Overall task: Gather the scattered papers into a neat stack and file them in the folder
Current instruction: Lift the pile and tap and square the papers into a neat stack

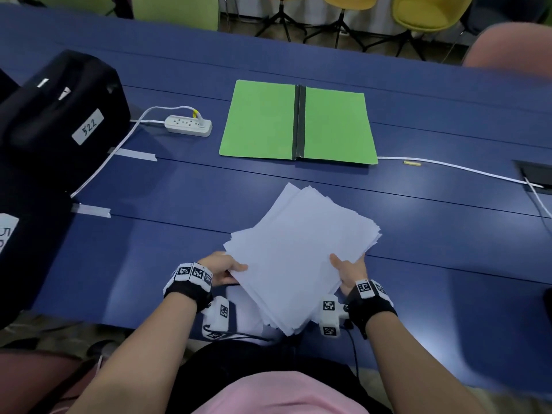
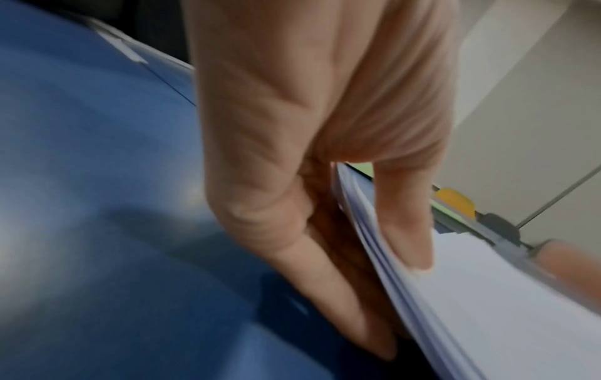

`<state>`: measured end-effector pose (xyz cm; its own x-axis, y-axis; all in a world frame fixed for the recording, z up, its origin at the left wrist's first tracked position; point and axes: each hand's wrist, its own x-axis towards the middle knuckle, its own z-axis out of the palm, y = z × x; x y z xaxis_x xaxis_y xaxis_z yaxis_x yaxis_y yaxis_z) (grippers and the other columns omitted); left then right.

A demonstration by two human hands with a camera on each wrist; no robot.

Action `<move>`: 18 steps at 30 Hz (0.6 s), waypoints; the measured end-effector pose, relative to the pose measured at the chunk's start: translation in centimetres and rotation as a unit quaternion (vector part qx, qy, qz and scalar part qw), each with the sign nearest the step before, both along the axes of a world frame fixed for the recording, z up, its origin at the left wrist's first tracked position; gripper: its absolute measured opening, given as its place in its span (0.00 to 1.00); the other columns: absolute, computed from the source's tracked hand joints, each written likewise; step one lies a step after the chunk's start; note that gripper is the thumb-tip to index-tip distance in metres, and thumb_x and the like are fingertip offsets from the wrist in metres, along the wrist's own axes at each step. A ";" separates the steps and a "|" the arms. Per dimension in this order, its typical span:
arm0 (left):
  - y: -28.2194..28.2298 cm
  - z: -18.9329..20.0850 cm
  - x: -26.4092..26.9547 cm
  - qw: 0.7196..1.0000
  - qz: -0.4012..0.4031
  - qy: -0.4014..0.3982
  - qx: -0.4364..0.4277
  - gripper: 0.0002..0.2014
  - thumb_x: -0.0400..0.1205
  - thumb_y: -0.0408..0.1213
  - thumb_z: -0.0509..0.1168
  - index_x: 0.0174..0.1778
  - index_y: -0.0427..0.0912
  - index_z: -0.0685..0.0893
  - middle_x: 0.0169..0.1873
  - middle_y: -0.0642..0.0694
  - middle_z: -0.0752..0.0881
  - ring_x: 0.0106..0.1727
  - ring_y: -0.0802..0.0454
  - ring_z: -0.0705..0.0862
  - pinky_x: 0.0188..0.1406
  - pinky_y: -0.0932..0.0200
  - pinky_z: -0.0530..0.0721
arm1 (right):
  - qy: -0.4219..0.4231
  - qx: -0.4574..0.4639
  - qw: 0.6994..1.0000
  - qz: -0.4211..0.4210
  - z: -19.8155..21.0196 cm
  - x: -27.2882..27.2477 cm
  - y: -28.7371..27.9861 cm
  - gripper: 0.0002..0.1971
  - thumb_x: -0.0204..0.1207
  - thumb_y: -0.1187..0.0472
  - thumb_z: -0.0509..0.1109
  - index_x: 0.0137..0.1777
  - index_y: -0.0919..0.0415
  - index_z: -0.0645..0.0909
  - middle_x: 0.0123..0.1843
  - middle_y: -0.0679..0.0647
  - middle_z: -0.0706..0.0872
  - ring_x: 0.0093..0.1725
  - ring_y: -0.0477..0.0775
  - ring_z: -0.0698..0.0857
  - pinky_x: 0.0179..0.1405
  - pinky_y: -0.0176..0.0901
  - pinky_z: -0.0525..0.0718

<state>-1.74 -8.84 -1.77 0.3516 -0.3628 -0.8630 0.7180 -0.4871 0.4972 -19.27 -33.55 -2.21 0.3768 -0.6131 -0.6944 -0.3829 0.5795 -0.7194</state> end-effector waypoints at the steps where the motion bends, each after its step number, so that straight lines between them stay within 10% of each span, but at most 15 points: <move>1: 0.3 -0.2 0.2 1.000 -0.015 0.000 -0.005 0.18 0.78 0.23 0.68 0.64 0.33 0.81 0.58 0.39 0.88 0.55 0.43 0.87 0.47 0.54 0.90 | -0.002 -0.001 1.000 0.015 0.4 -0.6 -0.4 0.37 0.74 0.74 0.71 0.80 0.56 0.61 0.70 0.60 0.80 0.65 0.65 0.82 0.65 0.67 0.79; 8: -2.2 0.3 -0.7 0.989 -0.143 -0.032 -0.029 0.19 0.76 0.36 0.74 0.63 0.38 0.83 0.57 0.44 0.89 0.55 0.50 0.88 0.59 0.53 0.85 | 0.041 0.073 0.989 0.119 2.0 -3.6 -1.2 0.30 0.68 0.64 0.79 0.70 0.67 0.76 0.60 0.63 0.88 0.56 0.66 0.88 0.59 0.64 0.84; 12: -4.2 0.7 -0.8 0.975 -0.192 -0.110 -0.016 0.32 0.60 0.47 0.82 0.59 0.40 0.87 0.54 0.46 0.91 0.56 0.45 0.89 0.65 0.47 0.83 | 0.124 -0.041 0.972 0.196 3.6 -2.0 -0.2 0.23 0.72 0.57 0.77 0.62 0.70 0.78 0.36 0.57 0.82 0.31 0.54 0.78 0.27 0.41 0.77; 15: -4.4 1.5 0.0 0.979 -0.135 -0.135 -0.065 0.35 0.54 0.51 0.85 0.56 0.41 0.87 0.43 0.51 0.92 0.47 0.49 0.88 0.58 0.52 0.84 | -0.002 -0.047 0.982 0.183 6.1 -1.2 -1.5 0.21 0.70 0.62 0.78 0.62 0.68 0.81 0.52 0.60 0.89 0.42 0.55 0.88 0.37 0.43 0.85; 18: -4.8 5.8 0.9 0.970 -0.050 -0.135 -0.194 0.43 0.47 0.53 0.87 0.57 0.41 0.84 0.44 0.49 0.92 0.43 0.50 0.89 0.45 0.59 0.85 | -0.132 -0.065 0.974 0.174 10.2 -0.6 -2.9 0.32 0.47 0.48 0.88 0.53 0.58 0.87 0.55 0.59 0.91 0.50 0.58 0.91 0.46 0.51 0.89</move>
<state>-0.88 -13.64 4.03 0.4918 -0.6860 -0.5363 0.4952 -0.2862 0.8203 -19.82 -36.47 7.94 0.7319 -0.4927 -0.4708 -0.3314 0.3463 -0.8776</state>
